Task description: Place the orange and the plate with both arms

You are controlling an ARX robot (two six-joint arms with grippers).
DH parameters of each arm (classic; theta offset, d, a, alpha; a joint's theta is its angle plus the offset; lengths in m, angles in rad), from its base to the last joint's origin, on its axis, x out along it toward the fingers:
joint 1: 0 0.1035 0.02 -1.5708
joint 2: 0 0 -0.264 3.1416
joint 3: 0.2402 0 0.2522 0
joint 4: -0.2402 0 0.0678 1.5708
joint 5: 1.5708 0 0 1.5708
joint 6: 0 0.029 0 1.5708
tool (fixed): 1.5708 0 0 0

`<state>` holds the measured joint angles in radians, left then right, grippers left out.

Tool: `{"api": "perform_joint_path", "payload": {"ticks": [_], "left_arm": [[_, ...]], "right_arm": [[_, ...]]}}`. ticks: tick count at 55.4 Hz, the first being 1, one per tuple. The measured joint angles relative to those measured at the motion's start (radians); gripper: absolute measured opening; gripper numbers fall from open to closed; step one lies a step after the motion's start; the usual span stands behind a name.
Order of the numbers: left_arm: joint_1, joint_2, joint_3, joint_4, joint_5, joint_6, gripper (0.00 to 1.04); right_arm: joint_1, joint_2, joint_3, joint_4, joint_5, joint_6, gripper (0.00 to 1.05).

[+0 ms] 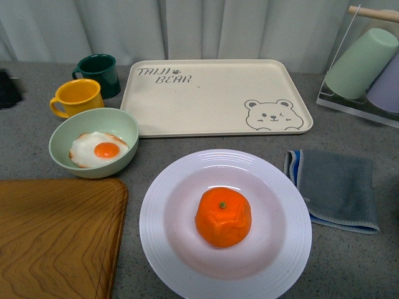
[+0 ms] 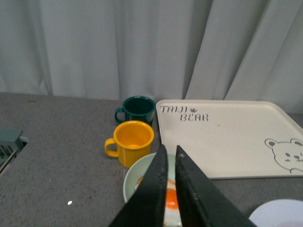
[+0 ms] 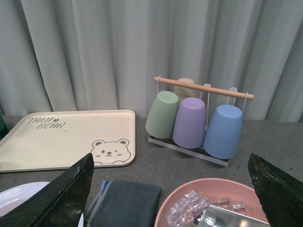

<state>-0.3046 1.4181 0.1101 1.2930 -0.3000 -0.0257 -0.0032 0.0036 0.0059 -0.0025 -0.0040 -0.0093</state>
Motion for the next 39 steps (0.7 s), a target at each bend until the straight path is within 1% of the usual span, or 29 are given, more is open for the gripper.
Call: {"api": "perform_joint_path", "payload": {"ticks": [1, 2, 10, 18, 20, 23, 29, 30, 32, 33, 34, 36, 39], "left_arm": [[0.015, -0.031, -0.016, -0.023, 0.017, 0.003, 0.05], [0.024, -0.051, -0.024, -0.038, 0.027, 0.002, 0.04], [0.089, -0.232, -0.070, -0.166, 0.095, 0.013, 0.04], [0.133, -0.371, -0.091, -0.285, 0.132, 0.016, 0.04], [0.145, -0.443, -0.089, -0.375, 0.146, 0.017, 0.04], [0.158, -0.522, -0.089, -0.452, 0.155, 0.018, 0.04], [0.182, -0.633, -0.090, -0.540, 0.180, 0.018, 0.04], [0.186, -0.649, -0.090, -0.554, 0.184, 0.018, 0.04], [0.195, -0.685, -0.091, -0.586, 0.198, 0.018, 0.04], [0.201, -0.705, -0.091, -0.605, 0.200, 0.018, 0.04], [0.224, -0.729, -0.092, -0.628, 0.238, 0.018, 0.04], [0.253, -0.755, -0.092, -0.650, 0.277, 0.018, 0.04], [0.284, -0.793, -0.092, -0.681, 0.293, 0.018, 0.04]], "right_arm": [[0.000, 0.000, 0.000, 0.000, 0.000, 0.000, 0.95], [0.000, 0.000, 0.000, 0.000, 0.000, 0.000, 0.95], [0.000, 0.000, 0.000, 0.000, 0.000, 0.000, 0.95], [0.000, 0.000, 0.000, 0.000, 0.000, 0.000, 0.95], [0.000, 0.000, 0.000, 0.000, 0.000, 0.000, 0.95], [0.000, 0.000, 0.000, 0.000, 0.000, 0.000, 0.95], [0.000, 0.000, 0.000, 0.000, 0.000, 0.000, 0.95], [0.004, 0.005, 0.002, -0.008, 0.013, -0.011, 0.95], [0.038, 0.060, 0.039, -0.101, 0.089, -0.071, 0.95], [0.067, 0.120, 0.059, -0.123, 0.117, -0.098, 0.95], [0.098, 0.184, 0.069, -0.116, 0.130, -0.116, 0.95], [0.130, 0.249, 0.078, -0.094, 0.127, -0.119, 0.95], [0.177, 0.363, 0.095, -0.048, 0.100, -0.097, 0.95]]}}
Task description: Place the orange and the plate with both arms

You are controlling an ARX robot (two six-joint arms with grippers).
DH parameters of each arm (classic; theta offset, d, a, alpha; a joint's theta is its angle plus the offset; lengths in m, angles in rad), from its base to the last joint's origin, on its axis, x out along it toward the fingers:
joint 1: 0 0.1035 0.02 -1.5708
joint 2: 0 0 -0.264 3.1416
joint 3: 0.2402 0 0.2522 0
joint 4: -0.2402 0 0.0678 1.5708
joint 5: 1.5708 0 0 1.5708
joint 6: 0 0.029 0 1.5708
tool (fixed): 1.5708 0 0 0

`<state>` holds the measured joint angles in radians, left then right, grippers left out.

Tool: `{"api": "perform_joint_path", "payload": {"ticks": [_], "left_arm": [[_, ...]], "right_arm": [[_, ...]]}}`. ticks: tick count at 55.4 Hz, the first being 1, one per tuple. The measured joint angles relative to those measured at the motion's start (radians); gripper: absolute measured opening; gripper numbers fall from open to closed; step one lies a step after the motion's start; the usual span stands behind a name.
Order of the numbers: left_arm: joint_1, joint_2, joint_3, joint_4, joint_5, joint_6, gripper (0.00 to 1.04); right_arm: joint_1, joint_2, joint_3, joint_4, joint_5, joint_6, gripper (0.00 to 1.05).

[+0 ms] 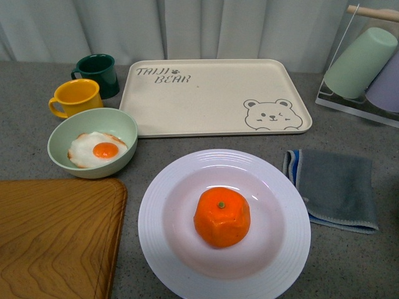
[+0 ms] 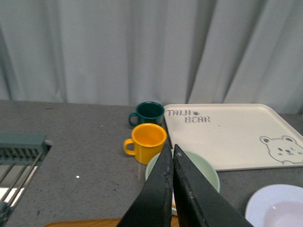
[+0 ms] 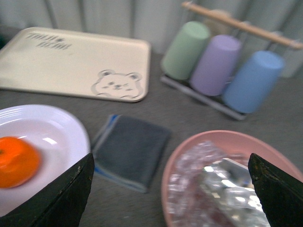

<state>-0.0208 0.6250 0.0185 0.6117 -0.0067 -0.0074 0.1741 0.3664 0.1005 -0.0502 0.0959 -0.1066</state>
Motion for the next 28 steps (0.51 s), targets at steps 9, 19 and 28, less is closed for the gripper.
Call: {"api": "perform_joint_path", "payload": {"ticks": [9, 19, 28], "left_arm": [[0.017, -0.111, 0.000, -0.103, 0.006, 0.000, 0.04], [0.018, -0.204, 0.000, -0.191, 0.005, 0.000, 0.04], [0.018, -0.290, 0.000, -0.274, 0.006, 0.000, 0.04]], "right_arm": [[0.059, 0.381, 0.102, 0.099, -0.212, 0.257, 0.95], [0.037, 0.714, 0.167, 0.133, -0.447, 0.488, 0.95], [-0.025, 0.989, 0.223, 0.221, -0.587, 0.640, 0.95]]}}
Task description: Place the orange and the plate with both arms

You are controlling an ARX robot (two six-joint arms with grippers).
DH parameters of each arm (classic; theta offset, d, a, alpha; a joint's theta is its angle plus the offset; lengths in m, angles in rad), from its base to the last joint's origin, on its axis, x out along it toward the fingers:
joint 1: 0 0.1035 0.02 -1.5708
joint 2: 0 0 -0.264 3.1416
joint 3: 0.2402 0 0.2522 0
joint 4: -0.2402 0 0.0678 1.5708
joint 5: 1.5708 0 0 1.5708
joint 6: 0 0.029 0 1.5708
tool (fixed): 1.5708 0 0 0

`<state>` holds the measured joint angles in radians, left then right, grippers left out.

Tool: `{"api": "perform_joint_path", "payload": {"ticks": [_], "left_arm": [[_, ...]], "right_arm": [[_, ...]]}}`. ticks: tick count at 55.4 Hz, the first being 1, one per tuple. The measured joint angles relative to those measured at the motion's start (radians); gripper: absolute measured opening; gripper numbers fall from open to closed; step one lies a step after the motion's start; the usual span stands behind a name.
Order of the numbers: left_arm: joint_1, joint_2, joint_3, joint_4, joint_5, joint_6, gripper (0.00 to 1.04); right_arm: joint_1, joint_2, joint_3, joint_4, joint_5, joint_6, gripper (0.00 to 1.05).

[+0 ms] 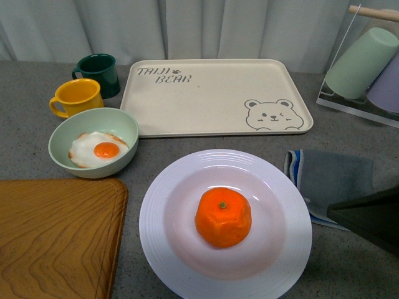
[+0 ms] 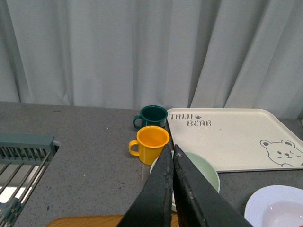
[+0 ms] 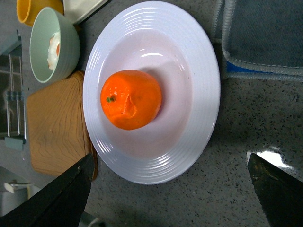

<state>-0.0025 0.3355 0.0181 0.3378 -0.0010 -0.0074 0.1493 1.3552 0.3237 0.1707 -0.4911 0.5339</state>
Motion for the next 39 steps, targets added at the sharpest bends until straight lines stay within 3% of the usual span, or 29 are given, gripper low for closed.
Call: {"api": "perform_joint_path", "payload": {"ticks": [31, 36, 39], "left_arm": [[0.000, -0.167, 0.000, -0.166, 0.000, 0.000, 0.04], [0.000, -0.294, 0.000, -0.323, 0.001, 0.000, 0.04], [0.000, -0.328, 0.000, -0.332, 0.001, 0.000, 0.04]], "right_arm": [[0.014, 0.546, 0.224, 0.202, -0.092, 0.211, 0.95], [0.044, 0.595, 0.280, 0.188, -0.093, 0.258, 0.95], [0.062, 0.635, 0.325, 0.140, -0.077, 0.280, 0.92]]}}
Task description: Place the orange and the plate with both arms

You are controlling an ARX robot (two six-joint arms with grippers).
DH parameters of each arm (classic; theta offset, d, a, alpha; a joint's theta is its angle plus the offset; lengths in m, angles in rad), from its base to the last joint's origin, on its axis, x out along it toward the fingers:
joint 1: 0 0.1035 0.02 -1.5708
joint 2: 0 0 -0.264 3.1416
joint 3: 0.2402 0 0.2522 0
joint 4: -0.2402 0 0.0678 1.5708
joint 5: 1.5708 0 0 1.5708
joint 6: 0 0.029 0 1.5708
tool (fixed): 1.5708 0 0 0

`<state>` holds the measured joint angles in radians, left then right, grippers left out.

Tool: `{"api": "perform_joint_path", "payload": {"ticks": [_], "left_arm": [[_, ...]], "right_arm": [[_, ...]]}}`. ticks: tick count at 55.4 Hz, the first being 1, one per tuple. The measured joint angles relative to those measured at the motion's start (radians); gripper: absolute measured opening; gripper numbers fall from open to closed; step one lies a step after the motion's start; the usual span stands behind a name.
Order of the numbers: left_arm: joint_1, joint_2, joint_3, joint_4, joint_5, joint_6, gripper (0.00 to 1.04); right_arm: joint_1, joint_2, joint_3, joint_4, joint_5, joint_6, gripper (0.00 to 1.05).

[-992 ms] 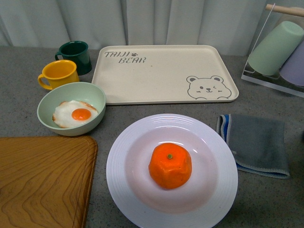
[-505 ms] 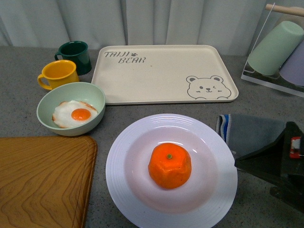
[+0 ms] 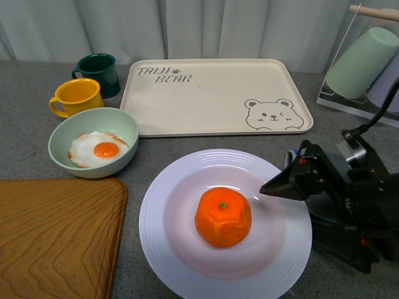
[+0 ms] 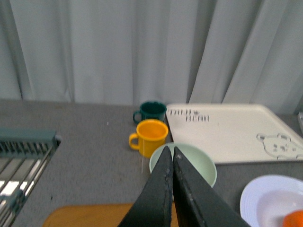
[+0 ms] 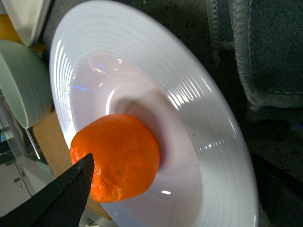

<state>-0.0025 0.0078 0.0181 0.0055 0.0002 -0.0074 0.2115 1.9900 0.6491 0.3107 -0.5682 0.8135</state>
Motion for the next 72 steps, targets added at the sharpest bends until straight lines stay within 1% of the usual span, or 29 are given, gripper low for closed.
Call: {"api": "perform_joint_path", "payload": {"ticks": [1, 2, 3, 7, 9, 12, 18, 20, 23, 28, 30, 34, 38, 40, 45, 48, 55, 62, 72], "left_arm": [[0.000, -0.002, 0.000, -0.001, 0.000, 0.000, 0.04], [0.000, -0.002, 0.000, -0.002, 0.000, 0.000, 0.04], [0.000, -0.002, 0.000, -0.002, 0.000, 0.000, 0.05], [0.000, -0.002, 0.000, -0.003, 0.000, 0.000, 0.19], [0.000, -0.002, 0.000, -0.003, 0.000, 0.000, 0.24], [0.000, -0.003, 0.000, -0.003, 0.000, 0.000, 0.35], [0.000, -0.003, 0.000, -0.003, 0.000, 0.000, 0.51], [0.000, -0.003, 0.000, -0.003, 0.000, 0.000, 0.55], [0.000, -0.003, 0.000, -0.003, 0.000, 0.000, 0.64], [0.000, -0.003, 0.000, -0.003, 0.000, 0.000, 0.76], [0.000, -0.004, 0.000, -0.003, 0.000, 0.000, 0.85], [0.000, -0.004, 0.000, -0.003, 0.000, 0.000, 0.99], [0.000, -0.004, 0.000, -0.003, 0.000, 0.002, 0.98], [0.000, -0.004, 0.000, -0.003, 0.000, 0.002, 0.98], [0.000, -0.004, 0.000, -0.003, 0.000, 0.002, 0.98], [0.000, -0.004, 0.000, -0.003, 0.000, 0.002, 0.98], [0.000, -0.004, 0.000, -0.003, 0.000, 0.002, 0.98], [0.000, -0.004, 0.000, -0.003, 0.000, 0.002, 0.98], [0.000, -0.004, 0.000, -0.003, 0.000, 0.002, 0.98]], "right_arm": [[0.005, 0.008, 0.010, -0.016, 0.003, 0.004, 0.88], [0.008, 0.012, 0.014, -0.023, 0.006, 0.005, 0.86], [0.014, 0.023, 0.028, -0.049, 0.015, 0.006, 0.81], [0.026, 0.048, 0.057, -0.100, 0.029, 0.011, 0.67], [0.027, 0.053, 0.065, -0.115, 0.042, 0.013, 0.61], [0.026, 0.060, 0.078, -0.153, 0.071, 0.013, 0.50], [0.019, 0.063, 0.084, -0.194, 0.097, 0.012, 0.34], [0.016, 0.063, 0.083, -0.199, 0.100, 0.009, 0.31], [0.011, 0.062, 0.078, -0.201, 0.084, -0.001, 0.23], [0.011, 0.048, 0.066, -0.192, 0.059, -0.013, 0.17], [0.008, 0.035, 0.051, -0.165, 0.037, -0.018, 0.14], [-0.002, 0.016, 0.021, -0.092, 0.007, -0.017, 0.10], [-0.007, -0.009, -0.011, -0.006, -0.024, -0.011, 0.05], [-0.010, -0.018, -0.029, 0.032, -0.017, -0.003, 0.04], [-0.040, -0.030, -0.084, 0.193, -0.034, 0.037, 0.04], [-0.067, -0.041, -0.099, 0.298, -0.079, 0.050, 0.04], [-0.086, -0.051, -0.070, 0.408, -0.149, 0.073, 0.04], [-0.086, 0.021, 0.057, 0.383, -0.149, 0.095, 0.04], [-0.074, 0.170, 0.291, 0.313, -0.146, 0.138, 0.04]]}}
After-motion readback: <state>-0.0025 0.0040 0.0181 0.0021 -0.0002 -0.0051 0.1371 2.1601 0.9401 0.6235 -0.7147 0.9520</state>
